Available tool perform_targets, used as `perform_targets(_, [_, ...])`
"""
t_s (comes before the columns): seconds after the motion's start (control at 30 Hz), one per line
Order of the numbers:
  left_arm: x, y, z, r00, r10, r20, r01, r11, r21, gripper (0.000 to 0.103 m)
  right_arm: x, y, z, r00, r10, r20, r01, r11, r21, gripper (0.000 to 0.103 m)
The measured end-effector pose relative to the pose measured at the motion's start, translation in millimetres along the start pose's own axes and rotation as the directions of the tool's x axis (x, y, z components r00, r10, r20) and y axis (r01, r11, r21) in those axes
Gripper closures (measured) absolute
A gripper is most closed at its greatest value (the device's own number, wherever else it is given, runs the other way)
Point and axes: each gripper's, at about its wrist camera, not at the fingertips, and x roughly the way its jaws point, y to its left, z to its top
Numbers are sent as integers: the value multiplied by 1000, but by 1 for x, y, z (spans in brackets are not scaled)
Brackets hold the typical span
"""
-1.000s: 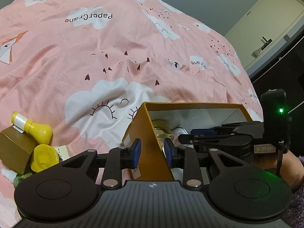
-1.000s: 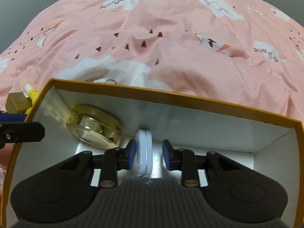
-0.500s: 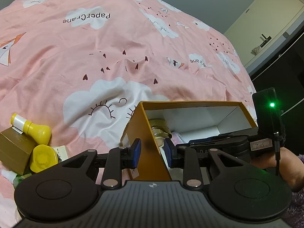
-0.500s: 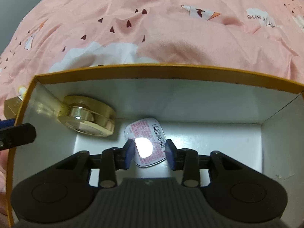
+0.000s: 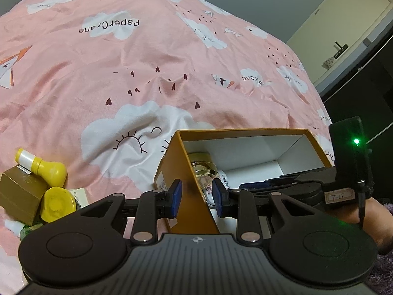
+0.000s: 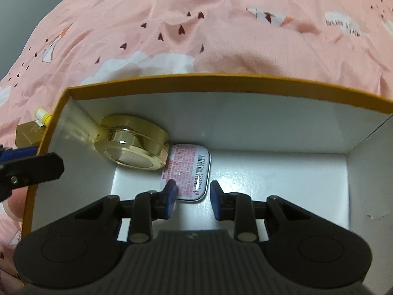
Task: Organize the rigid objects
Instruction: 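Lower the mint tin into the box beside the compact and open the right gripper, then grasp the olive cardboard cube with the left gripper while the right returns to the pile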
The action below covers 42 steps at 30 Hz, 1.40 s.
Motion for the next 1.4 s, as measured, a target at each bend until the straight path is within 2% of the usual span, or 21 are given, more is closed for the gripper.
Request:
perform_targets(0.2, [-19,-4,-4,999,-12,34,11,1000,12,70,-23,9,-5,999,-6,47,7,999,-37,67])
perform_targets(0.37, [-45,0,-7,997,-13,80,11,1000,22,70,-54,29,-14,989,2,145,13,994,-105,64])
perform_targets(0.5, [-69,12,-11,992,25,125,-27,1000,14,70,-81,46,-20,970,59,237,-22,988,-154,62])
perform_targets(0.63, [-93,35,-14,984,73,162,-67,997,-41,70,-98,67,-26,935,149,321,-83,974,-209,60])
perform_targets(0.73, [-105,55,-16,977,120,176,-105,990,-89,70,-100,88,-28,918,209,338,-123,958,-260,60])
perform_targets(0.87, [-112,80,-23,967,178,180,-151,976,-157,67,-93,117,-30,906,271,324,-164,933,-321,60])
perform_targets(1.0, [-111,103,-32,960,226,165,-189,958,-214,59,-79,142,-30,908,298,295,-187,918,-350,60])
perform_targets(1.07, [-107,116,-36,957,244,155,-200,947,-253,49,-66,153,-28,916,295,271,-191,917,-350,60])
perform_targets(1.2, [-92,132,-44,953,276,128,-218,913,-344,42,-41,173,-24,937,261,231,-166,917,-364,60])
perform_targets(1.27, [-84,135,-48,946,297,126,-231,896,-379,31,-28,179,-19,947,236,216,-145,919,-366,60])
perform_targets(1.4, [-70,141,-50,928,349,132,-268,868,-417,27,-6,189,-12,962,203,183,-125,921,-368,60])
